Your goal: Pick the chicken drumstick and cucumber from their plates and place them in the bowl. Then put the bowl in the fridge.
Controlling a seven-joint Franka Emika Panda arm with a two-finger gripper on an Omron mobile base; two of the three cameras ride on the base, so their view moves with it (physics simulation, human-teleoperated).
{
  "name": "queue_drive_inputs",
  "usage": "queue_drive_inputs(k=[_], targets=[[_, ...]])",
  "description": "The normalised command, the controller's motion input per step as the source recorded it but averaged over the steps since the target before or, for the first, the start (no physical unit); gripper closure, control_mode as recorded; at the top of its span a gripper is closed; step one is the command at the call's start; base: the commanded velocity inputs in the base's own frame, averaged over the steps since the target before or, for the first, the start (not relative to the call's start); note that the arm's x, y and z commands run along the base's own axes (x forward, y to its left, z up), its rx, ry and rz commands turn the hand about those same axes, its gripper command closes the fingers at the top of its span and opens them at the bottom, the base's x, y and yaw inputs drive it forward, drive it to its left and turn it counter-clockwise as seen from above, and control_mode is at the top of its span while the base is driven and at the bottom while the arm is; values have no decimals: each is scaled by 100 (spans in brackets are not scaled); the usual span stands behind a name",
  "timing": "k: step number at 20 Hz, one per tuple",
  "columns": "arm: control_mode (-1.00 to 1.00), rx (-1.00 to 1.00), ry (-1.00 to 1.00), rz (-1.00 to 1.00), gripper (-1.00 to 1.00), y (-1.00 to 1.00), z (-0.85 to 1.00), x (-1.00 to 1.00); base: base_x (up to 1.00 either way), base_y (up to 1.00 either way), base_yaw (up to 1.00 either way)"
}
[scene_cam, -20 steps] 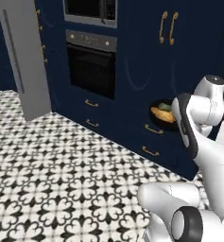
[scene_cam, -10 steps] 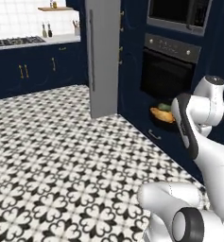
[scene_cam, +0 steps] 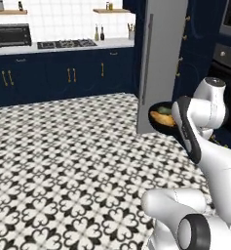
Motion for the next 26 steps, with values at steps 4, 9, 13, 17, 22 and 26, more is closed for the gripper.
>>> queue_drive_inputs(k=[4, 9, 13, 17, 22, 26], targets=[[100, 0, 0, 0, 100, 0, 0, 0, 100, 17, 14], [100, 0, 0, 0, 100, 0, 0, 0, 100, 25, 10], [100, 0, 0, 0, 100, 0, 0, 0, 100, 34, 4], [100, 0, 0, 0, 100, 0, 0, 0, 100, 54, -2], [100, 0, 0, 0, 100, 0, 0, 0, 100, 87, -17], [100, 0, 0, 0, 100, 0, 0, 0, 100, 100, -17]])
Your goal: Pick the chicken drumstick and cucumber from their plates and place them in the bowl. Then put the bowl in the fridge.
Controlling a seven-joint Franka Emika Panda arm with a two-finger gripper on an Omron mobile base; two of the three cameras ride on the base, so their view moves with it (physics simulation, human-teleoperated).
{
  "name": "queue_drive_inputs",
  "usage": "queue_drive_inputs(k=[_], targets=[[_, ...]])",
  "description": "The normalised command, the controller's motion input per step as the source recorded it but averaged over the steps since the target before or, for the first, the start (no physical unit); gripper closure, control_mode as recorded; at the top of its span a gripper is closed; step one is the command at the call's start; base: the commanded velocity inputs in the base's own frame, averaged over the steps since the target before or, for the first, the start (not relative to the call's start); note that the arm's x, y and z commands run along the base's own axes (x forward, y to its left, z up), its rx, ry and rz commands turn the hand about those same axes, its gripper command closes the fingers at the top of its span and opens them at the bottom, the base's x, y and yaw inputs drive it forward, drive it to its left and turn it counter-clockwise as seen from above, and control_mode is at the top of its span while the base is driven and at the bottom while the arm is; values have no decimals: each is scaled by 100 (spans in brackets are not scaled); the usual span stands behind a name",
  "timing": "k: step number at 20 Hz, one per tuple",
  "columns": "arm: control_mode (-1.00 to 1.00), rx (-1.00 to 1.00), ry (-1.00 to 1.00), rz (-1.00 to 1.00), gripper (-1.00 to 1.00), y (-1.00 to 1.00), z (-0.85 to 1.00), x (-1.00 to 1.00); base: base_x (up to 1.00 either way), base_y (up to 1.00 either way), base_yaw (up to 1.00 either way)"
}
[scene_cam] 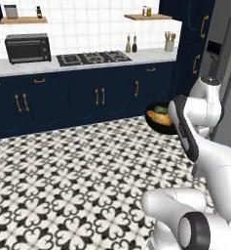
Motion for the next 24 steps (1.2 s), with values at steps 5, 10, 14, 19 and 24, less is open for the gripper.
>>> queue_drive_inputs(k=[5, 10, 14, 19, 24], targets=[[100, 0, 0, 0, 100, 0, 0, 0, 100, 98, -40], [100, 0, 0, 0, 100, 0, 0, 0, 100, 94, -52], [100, 0, 0, 0, 100, 0, 0, 0, 100, 89, -56], [100, 0, 0, 0, 100, 0, 0, 0, 100, 82, -62], [100, 0, 0, 0, 100, 0, 0, 0, 98, 72, -67]])
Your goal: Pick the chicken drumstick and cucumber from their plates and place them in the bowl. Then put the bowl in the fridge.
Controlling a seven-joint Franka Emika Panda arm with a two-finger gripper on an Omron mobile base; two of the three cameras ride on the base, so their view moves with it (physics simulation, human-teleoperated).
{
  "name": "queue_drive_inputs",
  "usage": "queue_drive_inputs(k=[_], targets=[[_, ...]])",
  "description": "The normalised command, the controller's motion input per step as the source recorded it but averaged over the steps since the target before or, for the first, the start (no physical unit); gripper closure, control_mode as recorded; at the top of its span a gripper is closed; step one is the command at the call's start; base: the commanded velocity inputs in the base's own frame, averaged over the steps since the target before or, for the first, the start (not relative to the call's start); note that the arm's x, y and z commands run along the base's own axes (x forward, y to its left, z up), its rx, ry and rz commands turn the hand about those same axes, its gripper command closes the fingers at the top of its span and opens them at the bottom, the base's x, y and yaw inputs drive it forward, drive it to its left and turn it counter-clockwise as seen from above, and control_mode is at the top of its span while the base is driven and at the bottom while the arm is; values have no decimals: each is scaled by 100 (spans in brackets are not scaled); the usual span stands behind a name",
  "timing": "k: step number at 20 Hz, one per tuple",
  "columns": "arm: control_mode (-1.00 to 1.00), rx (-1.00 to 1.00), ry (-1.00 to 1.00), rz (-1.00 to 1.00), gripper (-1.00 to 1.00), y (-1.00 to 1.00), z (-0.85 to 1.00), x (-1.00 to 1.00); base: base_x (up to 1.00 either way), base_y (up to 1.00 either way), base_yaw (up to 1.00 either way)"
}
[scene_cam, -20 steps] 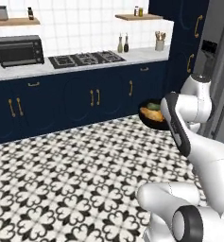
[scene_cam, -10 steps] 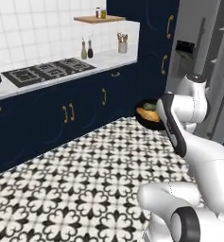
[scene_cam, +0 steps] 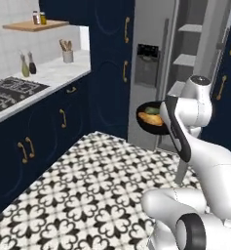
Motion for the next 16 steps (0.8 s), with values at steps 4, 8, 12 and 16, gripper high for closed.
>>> queue_drive_inputs(k=[4, 8, 12, 16], targets=[[100, 0, 0, 0, 100, 0, 0, 0, 95, 88, -56], [100, 0, 0, 0, 100, 0, 0, 0, 100, 100, -44], [100, 0, 0, 0, 100, 0, 0, 0, 96, 91, -43], [100, 0, 0, 0, 100, 0, 0, 0, 69, 15, -23]])
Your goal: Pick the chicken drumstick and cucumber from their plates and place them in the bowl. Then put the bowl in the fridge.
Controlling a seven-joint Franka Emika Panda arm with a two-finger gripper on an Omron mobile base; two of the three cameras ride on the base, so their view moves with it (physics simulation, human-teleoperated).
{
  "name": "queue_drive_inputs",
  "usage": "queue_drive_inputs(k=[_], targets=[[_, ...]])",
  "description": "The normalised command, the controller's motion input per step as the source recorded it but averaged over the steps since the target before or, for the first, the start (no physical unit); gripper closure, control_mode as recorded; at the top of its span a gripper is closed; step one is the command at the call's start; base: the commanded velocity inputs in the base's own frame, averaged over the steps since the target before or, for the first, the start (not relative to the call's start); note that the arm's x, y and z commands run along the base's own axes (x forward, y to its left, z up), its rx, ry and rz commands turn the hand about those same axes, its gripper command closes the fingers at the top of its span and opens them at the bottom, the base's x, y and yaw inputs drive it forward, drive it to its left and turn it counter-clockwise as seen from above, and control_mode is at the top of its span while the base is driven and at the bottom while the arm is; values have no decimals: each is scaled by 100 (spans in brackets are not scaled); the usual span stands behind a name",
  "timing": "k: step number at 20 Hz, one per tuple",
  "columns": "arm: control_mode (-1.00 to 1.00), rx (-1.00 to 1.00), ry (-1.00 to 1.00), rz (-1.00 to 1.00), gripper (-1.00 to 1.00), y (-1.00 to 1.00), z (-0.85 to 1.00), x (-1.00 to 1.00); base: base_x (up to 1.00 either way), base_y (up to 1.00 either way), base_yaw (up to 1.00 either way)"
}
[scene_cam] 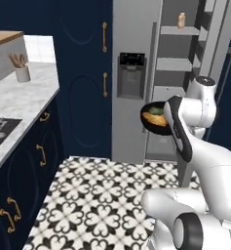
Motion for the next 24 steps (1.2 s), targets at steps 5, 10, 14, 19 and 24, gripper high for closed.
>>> queue_drive_inputs(k=[5, 10, 14, 19, 24], targets=[[100, 0, 0, 0, 100, 0, 0, 0, 62, 2, -33], [100, 0, 0, 0, 100, 0, 0, 0, 40, 34, -20], [100, 0, 0, 0, 100, 0, 0, 0, 48, 59, -33], [100, 0, 0, 0, 100, 0, 0, 0, 60, 64, -31], [100, 0, 0, 0, 100, 0, 0, 0, 43, -9, -17]])
